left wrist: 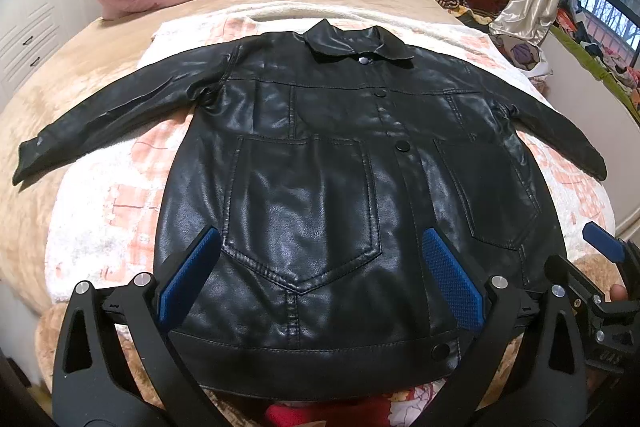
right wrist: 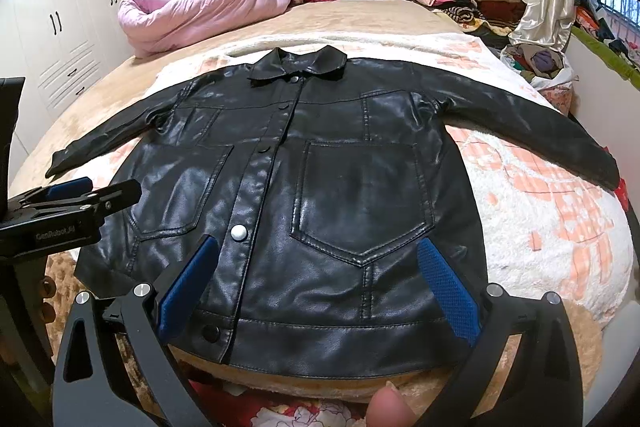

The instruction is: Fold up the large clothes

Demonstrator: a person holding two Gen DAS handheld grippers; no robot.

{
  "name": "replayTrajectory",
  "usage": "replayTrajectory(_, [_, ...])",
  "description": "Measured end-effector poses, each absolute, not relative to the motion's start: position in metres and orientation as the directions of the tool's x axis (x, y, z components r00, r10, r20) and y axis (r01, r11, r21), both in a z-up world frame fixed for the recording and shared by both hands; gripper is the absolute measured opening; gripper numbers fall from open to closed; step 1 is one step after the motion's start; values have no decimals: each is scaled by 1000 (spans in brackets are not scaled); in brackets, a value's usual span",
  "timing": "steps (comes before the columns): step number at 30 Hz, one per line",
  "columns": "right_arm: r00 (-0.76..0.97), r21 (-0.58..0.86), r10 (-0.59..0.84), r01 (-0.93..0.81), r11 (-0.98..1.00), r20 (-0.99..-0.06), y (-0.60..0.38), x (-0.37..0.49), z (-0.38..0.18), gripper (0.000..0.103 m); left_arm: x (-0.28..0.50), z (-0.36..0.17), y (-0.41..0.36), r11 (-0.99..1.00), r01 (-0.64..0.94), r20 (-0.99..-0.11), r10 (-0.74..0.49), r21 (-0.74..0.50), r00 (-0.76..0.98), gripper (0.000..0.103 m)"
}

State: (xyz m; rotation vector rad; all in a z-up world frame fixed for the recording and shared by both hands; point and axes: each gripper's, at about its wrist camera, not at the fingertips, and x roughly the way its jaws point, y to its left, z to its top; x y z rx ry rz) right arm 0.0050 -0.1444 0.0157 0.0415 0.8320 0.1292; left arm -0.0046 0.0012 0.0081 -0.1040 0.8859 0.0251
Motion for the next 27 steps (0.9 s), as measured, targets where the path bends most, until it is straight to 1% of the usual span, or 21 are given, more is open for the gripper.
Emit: replayTrajectory(27, [664,93,140,-105,990,-735,-143,5,16,99,-3,9,1,995,-62,-775,-23,-80,632,94])
